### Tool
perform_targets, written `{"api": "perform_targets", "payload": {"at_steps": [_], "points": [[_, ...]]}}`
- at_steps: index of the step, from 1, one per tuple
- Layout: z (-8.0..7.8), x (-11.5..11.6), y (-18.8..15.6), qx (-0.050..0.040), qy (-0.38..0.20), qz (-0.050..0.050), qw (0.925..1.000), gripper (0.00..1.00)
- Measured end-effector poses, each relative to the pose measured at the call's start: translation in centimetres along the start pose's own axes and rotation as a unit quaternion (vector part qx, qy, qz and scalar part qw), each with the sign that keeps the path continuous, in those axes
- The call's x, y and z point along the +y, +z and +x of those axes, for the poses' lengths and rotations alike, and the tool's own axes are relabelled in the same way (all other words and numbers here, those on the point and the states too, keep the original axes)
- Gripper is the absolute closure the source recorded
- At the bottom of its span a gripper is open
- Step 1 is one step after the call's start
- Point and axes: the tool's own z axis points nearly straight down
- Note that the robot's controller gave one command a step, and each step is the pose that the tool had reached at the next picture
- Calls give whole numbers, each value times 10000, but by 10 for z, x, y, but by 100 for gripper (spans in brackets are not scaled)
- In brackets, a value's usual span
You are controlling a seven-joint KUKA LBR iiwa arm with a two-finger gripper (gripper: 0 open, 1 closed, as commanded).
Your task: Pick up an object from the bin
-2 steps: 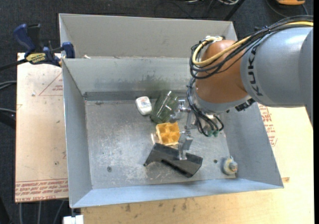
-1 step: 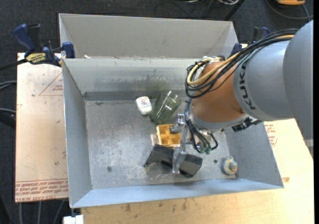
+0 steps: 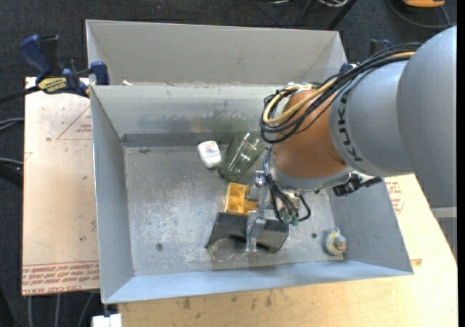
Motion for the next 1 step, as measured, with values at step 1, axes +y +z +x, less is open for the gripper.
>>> {"api": "perform_targets", "payload": {"at_steps": [1], "points": [[0, 0, 0, -2, 2, -1, 10000, 100]]}}
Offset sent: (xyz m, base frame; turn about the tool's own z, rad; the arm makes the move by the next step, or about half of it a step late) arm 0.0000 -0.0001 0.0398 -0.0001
